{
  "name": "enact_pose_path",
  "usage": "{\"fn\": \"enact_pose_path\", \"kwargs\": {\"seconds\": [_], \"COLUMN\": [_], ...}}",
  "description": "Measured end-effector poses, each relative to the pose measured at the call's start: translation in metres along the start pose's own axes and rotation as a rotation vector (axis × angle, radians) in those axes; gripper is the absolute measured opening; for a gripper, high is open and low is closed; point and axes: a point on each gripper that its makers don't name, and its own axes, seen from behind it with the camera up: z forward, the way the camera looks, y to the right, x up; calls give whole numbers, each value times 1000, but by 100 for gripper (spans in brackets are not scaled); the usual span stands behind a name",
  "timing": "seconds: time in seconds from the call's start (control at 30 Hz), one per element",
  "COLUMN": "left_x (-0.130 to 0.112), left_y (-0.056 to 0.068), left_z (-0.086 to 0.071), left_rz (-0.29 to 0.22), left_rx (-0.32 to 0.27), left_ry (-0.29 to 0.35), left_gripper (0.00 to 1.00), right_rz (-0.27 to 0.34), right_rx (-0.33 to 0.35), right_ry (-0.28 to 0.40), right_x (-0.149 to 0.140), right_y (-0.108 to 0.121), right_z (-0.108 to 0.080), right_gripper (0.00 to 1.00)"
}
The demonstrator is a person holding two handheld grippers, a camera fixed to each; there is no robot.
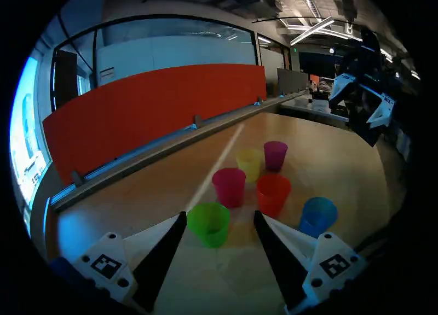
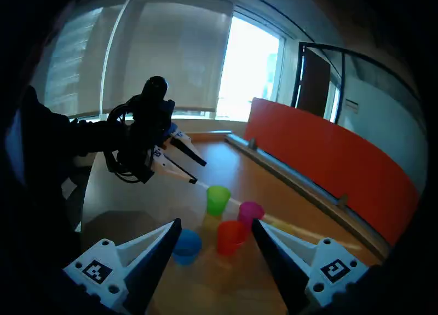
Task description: Pour water
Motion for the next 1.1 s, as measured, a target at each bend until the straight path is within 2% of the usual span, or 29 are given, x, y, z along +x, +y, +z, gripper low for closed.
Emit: {"fn": "enact_pose_path", "kwargs": {"seconds": [0.5, 1.1], "left_x": [-38, -58], "left_y": [3, -7], "left_z": [24, 42], "left_rz": [30, 28], "left_rx": [-20, -17], "left_ry": [-107, -178], "left_gripper": [91, 91], "right_rz": [-2, 3], "right_rx": [16, 19], "right_ry": [-18, -26], "right_x": [-11, -22], "right_y": [1, 10], "right_z": [8, 12], "right_gripper": [100, 100]}}
